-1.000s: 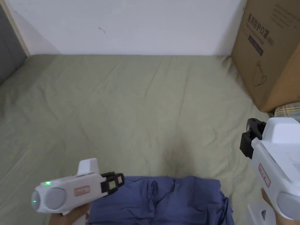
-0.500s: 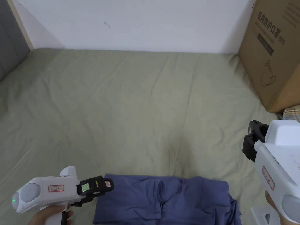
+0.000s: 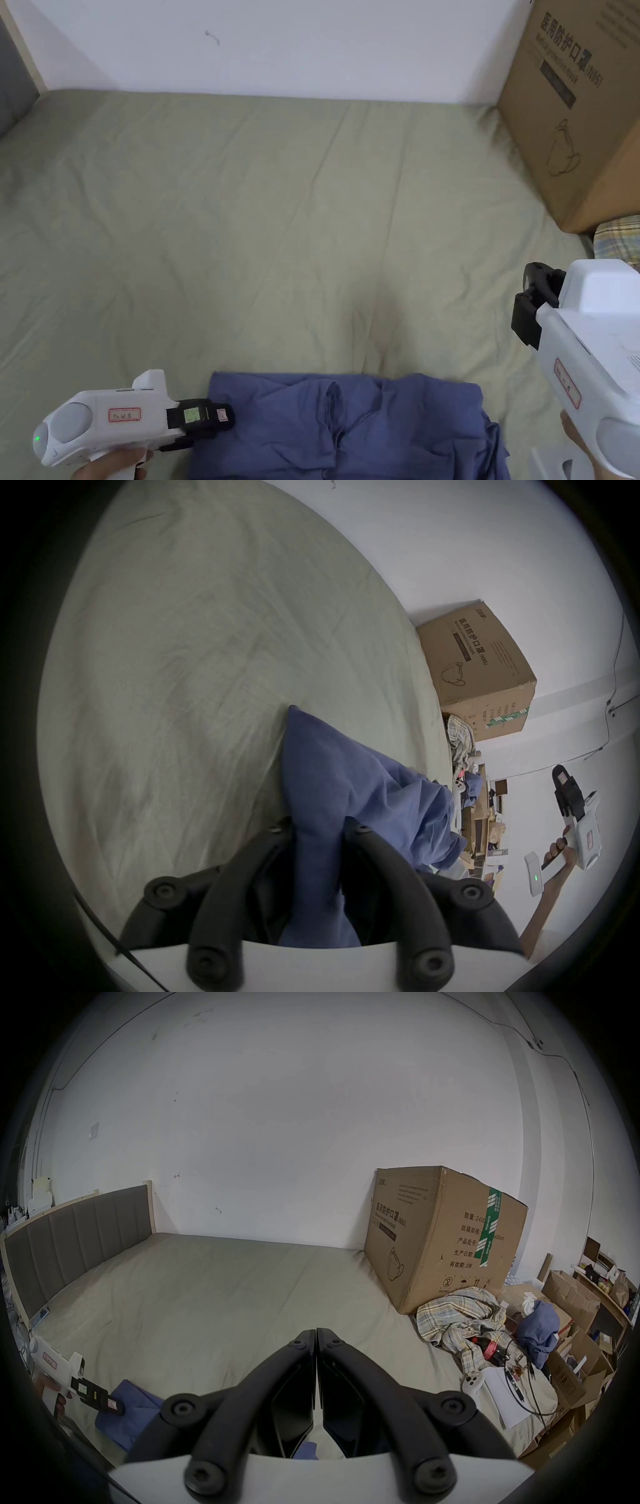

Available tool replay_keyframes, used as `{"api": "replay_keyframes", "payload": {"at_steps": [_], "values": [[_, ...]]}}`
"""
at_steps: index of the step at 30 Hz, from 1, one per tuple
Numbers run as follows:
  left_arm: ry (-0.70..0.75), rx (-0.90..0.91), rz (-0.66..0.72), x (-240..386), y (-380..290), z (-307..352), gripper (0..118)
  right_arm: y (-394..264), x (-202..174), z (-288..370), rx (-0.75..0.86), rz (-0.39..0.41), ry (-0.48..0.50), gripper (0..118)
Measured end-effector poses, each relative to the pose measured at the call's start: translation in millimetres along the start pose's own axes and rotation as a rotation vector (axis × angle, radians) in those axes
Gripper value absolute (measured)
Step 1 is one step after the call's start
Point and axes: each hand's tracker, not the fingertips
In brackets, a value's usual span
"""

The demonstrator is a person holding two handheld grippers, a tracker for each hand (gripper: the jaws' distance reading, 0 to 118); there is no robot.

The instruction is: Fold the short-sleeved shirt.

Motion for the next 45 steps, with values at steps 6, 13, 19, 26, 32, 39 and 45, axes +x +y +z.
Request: {"api": "replay_keyframes", "payload": {"at_steps": [6,13,19,26,32,39,45], "values": [[0.120,0.041,-0.172,41.8,-13.4,12.2,13,4.4,-1.2,0.7,0.011,0.001,0.008,1],[0.148,0.087,-0.210,54.5,3.6,51.6,10,10.6,-2.2,6.2,0.038,-0.005,0.023,1],[0.285,0.143,-0.286,56.7,20.6,113.9,10,14.6,-3.2,12.2,0.075,-0.035,0.042,0],[0.370,0.162,-0.312,103.1,17.1,152.9,10,17.2,-2.9,16.8,0.103,-0.058,0.064,0],[0.291,0.062,-0.361,171.6,3.6,104.4,10,14.0,1.6,19.4,0.107,-0.084,0.079,0],[0.252,-0.075,-0.498,236.4,-24.4,4.1,10,5.8,16.3,30.0,0.103,-0.095,0.070,0],[0.335,-0.157,-0.558,248.3,-57.3,-79.9,10,-2.8,34.7,37.9,0.091,-0.097,0.031,0]]}}
